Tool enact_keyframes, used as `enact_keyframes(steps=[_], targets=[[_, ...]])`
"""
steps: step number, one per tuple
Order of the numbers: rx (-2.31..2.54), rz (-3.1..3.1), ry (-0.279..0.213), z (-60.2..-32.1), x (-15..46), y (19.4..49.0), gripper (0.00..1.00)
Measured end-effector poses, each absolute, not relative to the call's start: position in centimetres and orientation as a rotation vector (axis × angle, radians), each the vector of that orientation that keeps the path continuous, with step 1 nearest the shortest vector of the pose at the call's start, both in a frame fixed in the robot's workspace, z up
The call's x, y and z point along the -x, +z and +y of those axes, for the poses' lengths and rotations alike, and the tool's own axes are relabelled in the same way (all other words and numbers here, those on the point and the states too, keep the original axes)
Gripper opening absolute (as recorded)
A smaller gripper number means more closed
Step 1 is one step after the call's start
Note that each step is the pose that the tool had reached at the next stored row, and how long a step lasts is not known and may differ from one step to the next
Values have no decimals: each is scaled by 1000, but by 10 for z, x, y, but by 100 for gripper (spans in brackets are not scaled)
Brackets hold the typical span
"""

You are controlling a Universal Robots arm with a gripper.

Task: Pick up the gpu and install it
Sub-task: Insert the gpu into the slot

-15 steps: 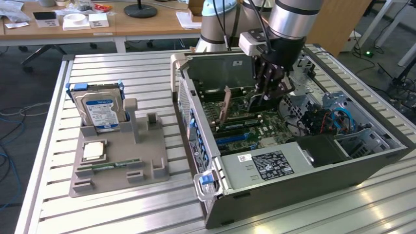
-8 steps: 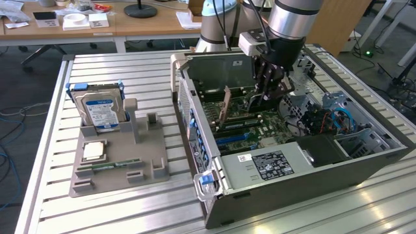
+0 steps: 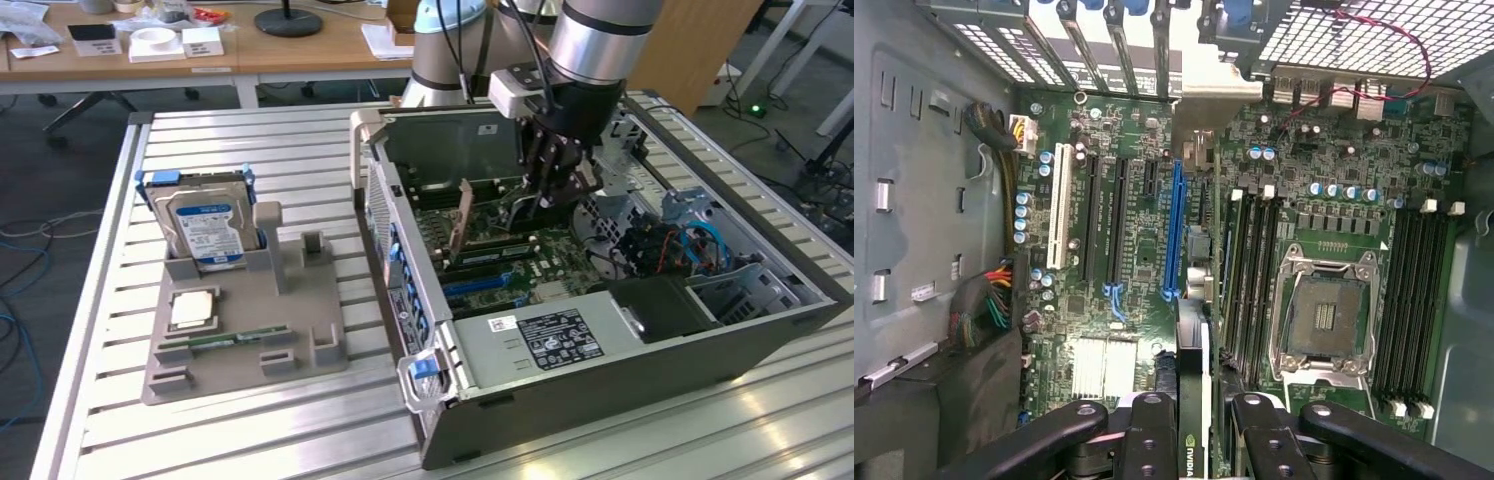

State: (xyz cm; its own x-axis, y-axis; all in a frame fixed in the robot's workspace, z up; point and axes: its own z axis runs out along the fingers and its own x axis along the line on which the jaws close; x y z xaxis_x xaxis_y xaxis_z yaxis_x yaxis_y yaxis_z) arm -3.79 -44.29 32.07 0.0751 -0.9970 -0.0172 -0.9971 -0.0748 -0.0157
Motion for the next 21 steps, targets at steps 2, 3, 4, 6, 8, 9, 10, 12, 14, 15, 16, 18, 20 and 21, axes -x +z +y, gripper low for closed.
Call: enact_keyframes(steps=[2,3,4,6,8,9,10,12,14,15,16,18,20,21], targets=[[2286,2121,3,-443,38,321,26],[2286,2121,3,-443,38,321,26],[2286,2121,3,-443,38,321,26],[2286,2121,3,-443,39,320,26],[2285,2120,2,-443,41,320,26],[2285,2120,2,-443,41,321,26],[2285,2120,2,-443,42,320,26],[2285,2120,2,-443,43,320,26],[2285,2120,1,-444,43,319,26],[2285,2120,1,-445,43,319,26],[2285,2120,1,-445,43,318,26],[2284,2119,0,-446,44,315,26],[2284,2119,-2,-447,44,313,26],[2283,2118,-3,-447,45,311,26]])
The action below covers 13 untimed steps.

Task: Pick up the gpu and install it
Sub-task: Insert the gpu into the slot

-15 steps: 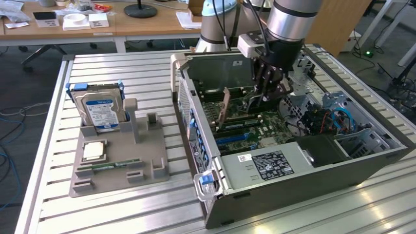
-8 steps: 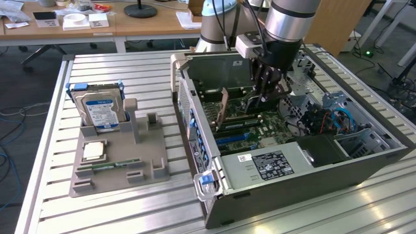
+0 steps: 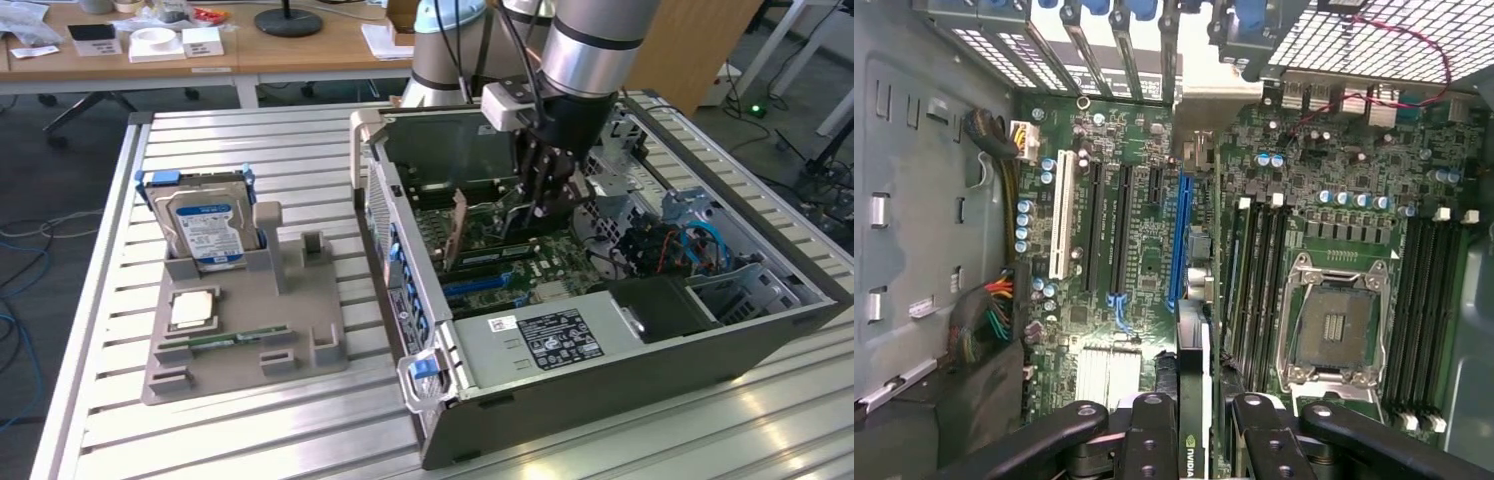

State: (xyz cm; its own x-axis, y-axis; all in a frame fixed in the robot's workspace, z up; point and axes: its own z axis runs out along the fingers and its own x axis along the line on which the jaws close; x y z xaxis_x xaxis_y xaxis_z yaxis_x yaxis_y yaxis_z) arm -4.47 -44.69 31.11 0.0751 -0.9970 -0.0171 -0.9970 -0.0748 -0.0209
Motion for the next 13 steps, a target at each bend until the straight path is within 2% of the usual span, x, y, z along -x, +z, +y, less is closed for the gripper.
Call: enact_keyframes(steps=[13], targets=[[2283,2117,-4,-447,50,303,26]])
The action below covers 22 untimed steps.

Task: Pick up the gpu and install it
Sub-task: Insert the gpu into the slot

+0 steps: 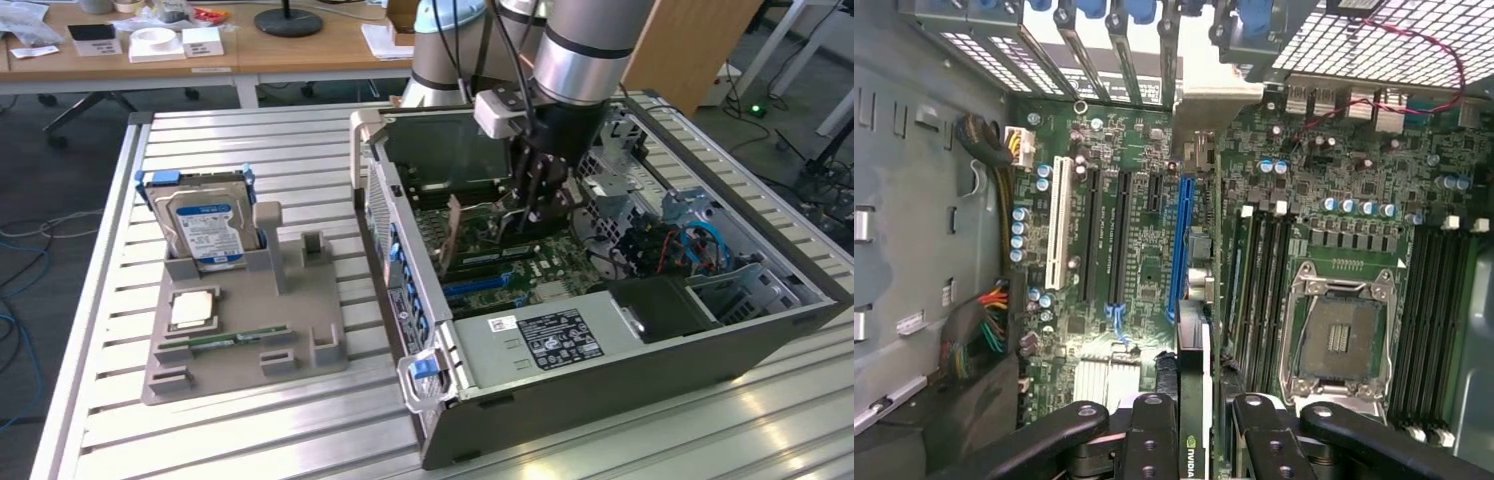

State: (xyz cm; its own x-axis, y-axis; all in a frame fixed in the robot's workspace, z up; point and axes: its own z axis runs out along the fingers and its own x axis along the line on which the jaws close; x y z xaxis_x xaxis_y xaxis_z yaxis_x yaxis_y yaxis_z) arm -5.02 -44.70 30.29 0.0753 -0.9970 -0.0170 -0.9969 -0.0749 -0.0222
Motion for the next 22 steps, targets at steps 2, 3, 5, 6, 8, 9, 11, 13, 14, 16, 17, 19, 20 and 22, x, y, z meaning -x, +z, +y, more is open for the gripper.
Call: enact_keyframes(steps=[2,3,5,6,8,9,11,13,14,16,17,19,20,22], targets=[[2283,2117,-4,-447,51,301,26],[2283,2117,-5,-447,51,300,26],[2283,2117,-5,-447,51,300,26],[2283,2117,-5,-447,51,300,26],[2283,2117,-4,-447,51,299,26],[2283,2117,-5,-448,51,299,26],[2283,2117,-5,-449,51,298,26],[2283,2117,-5,-449,52,297,26],[2282,2118,-5,-449,53,296,26],[2271,2130,-5,-449,53,295,26],[2263,2139,-5,-449,53,295,26],[2245,2158,-6,-449,53,294,26],[2235,2169,-6,-449,53,294,26],[2216,2188,-6,-450,53,293,26]])
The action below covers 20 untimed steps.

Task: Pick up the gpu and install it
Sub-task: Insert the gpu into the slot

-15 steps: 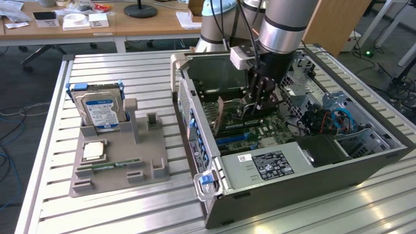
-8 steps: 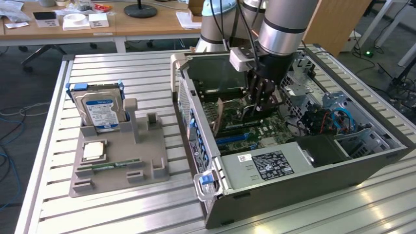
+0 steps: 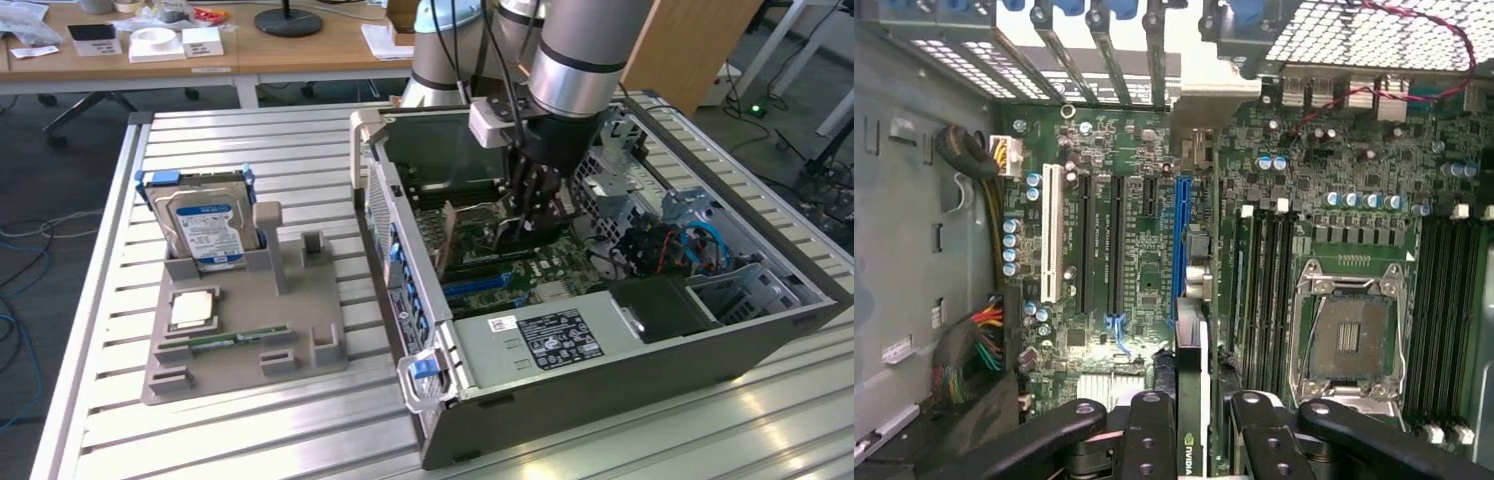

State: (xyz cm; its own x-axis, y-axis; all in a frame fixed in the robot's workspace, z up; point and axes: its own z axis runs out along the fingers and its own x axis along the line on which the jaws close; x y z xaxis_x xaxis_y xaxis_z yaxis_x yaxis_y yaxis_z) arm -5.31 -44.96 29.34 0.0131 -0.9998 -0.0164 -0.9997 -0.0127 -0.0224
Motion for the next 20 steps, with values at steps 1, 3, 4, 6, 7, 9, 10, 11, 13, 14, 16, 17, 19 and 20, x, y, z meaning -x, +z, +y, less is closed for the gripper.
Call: enact_keyframes(steps=[1,3,4,6,7,9,10,11,13,14,16,17,19,20], targets=[[2208,2196,-6,-450,53,293,26],[2195,2208,-6,-450,53,293,26],[2193,2210,-6,-450,53,293,26],[2193,2210,-7,-452,54,293,26],[2193,2210,-7,-453,54,293,26],[2193,2210,-7,-455,56,292,26],[2192,2210,-8,-455,58,292,26],[2192,2210,-9,-455,60,290,26],[2190,2210,-11,-455,63,288,26],[2189,2210,-12,-455,65,287,26],[2188,2209,-14,-455,67,284,26],[2188,2209,-14,-455,68,283,26],[2184,2213,-14,-455,68,282,26],[2181,2216,-14,-455,68,281,26]])
